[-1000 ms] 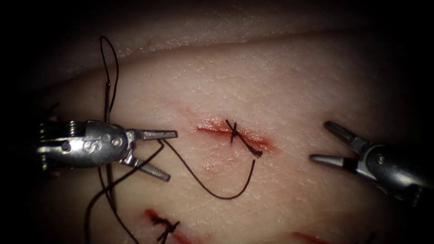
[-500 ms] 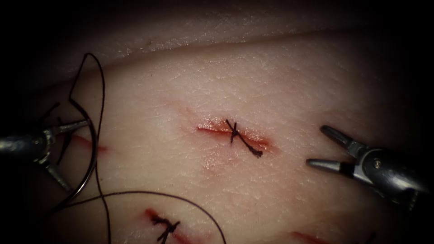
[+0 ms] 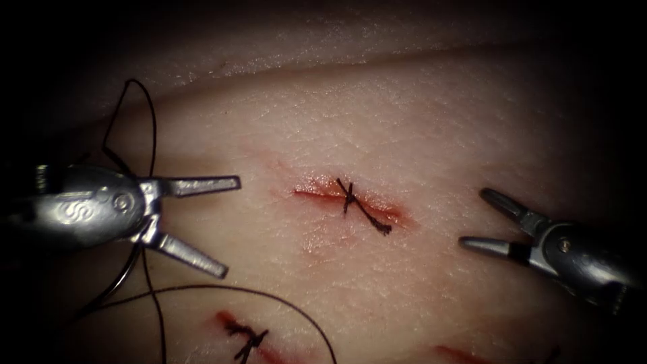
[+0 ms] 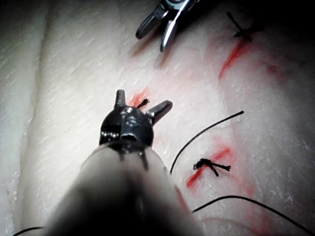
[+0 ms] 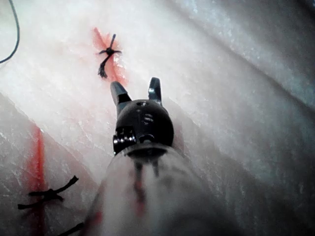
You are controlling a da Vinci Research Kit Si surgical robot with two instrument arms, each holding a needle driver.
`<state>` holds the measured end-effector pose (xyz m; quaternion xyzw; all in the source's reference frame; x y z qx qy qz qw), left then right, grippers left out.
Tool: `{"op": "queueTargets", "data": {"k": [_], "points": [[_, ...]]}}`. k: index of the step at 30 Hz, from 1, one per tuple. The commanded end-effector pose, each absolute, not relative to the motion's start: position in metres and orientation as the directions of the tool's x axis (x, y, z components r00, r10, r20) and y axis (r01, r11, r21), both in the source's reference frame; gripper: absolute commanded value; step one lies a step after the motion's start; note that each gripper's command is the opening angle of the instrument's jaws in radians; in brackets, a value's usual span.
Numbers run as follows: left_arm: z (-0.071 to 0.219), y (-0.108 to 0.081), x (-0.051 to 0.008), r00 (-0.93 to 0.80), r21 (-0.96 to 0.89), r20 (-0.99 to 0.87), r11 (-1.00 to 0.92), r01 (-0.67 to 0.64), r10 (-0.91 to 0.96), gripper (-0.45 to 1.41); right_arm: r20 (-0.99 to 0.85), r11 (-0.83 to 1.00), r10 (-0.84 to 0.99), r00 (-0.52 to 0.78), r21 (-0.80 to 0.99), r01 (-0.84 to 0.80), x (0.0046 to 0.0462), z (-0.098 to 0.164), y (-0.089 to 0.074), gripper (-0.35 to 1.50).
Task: Wound Closure
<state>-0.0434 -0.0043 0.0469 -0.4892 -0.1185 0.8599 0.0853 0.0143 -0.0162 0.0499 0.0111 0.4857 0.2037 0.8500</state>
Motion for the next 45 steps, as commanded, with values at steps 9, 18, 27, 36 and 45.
{"op": "queueTargets", "data": {"k": [9, 18, 27, 36, 45], "points": [[0.055, -0.008, -0.0546, -0.685, -0.111, -0.712, -0.988, -0.104, 0.152, 0.30, -0.823, 0.924, 0.341, 0.455, 0.203, -0.324, 0.0147, 0.050, -0.016, 0.12], [0.064, -0.010, -0.0573, -0.833, -0.026, -0.544, -0.995, -0.096, 0.095, 0.37, -0.820, 0.930, 0.326, 0.471, 0.188, -0.317, 0.0147, 0.049, -0.016, 0.09], [0.067, -0.009, -0.0574, -0.866, -0.005, -0.489, -0.992, -0.122, 0.109, 0.44, -0.816, 0.930, 0.328, 0.477, 0.190, -0.315, 0.0149, 0.049, -0.016, 0.09], [0.067, -0.008, -0.0575, -0.874, 0.007, -0.479, -0.994, -0.105, 0.089, 0.27, -0.814, 0.930, 0.327, 0.479, 0.187, -0.317, 0.0153, 0.050, -0.016, 0.10], [0.066, -0.008, -0.0564, -0.870, 0.063, -0.492, -0.998, -0.003, -0.028, -0.45, -0.823, 0.934, 0.322, 0.468, 0.195, -0.300, 0.0153, 0.050, -0.016, -0.20]]}}
